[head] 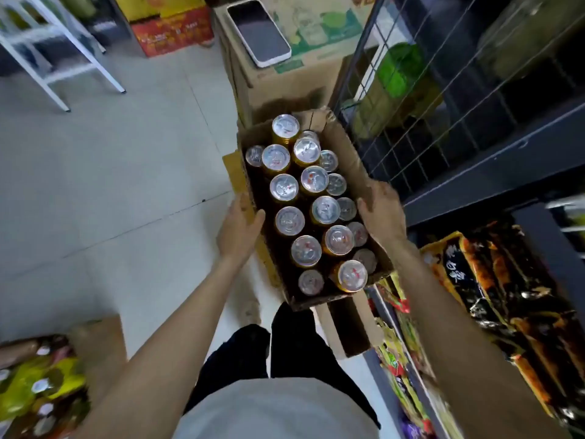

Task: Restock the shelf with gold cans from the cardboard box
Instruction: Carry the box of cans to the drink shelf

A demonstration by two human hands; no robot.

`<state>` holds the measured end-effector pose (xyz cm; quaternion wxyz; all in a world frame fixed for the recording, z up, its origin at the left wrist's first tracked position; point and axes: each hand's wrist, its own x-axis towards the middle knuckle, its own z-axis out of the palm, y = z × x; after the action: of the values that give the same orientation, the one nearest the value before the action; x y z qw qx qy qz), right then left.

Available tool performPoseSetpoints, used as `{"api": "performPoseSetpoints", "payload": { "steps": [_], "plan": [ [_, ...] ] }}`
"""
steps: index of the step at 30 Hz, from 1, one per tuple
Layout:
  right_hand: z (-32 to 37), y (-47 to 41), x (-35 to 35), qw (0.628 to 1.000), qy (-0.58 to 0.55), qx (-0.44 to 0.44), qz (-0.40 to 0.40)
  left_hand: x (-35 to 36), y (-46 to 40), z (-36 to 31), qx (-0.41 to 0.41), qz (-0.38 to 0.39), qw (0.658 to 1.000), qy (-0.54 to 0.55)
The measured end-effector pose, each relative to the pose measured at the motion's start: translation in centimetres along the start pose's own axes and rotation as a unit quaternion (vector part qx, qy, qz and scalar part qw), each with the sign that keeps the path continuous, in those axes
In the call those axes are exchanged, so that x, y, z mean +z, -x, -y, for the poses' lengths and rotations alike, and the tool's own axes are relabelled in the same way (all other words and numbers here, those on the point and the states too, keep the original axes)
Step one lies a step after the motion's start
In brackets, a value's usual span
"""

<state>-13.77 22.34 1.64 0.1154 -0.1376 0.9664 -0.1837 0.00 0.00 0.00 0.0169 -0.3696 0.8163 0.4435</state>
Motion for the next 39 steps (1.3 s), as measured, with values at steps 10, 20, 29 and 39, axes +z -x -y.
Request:
{"api": "performPoseSetpoints", "payload": {
  "steps": [10,20,29,39],
  "plan": [
    [-0.9,-6.4,2.9,0.993,0.095,0.038,0.067,4.4,-1.7,0.7,-0.024,-0.069,0.997,-0.04],
    [-2.6,-6.7,4.6,0.997,0.04,0.009,0.069,4.5,-2.1,1.6,-0.029,-0.065,0.995,-0.069],
    [-1.3,-5.8,4.8,0.998,-0.004,0.01,0.059,3.1,-1.4,2.0,-0.037,-0.06,0.996,-0.061],
    [-1.9,-5.0,5.7,0.997,-0.064,-0.006,0.044,4.2,-1.3,2.1,-0.076,-0.104,0.983,-0.132]
  ]
}}
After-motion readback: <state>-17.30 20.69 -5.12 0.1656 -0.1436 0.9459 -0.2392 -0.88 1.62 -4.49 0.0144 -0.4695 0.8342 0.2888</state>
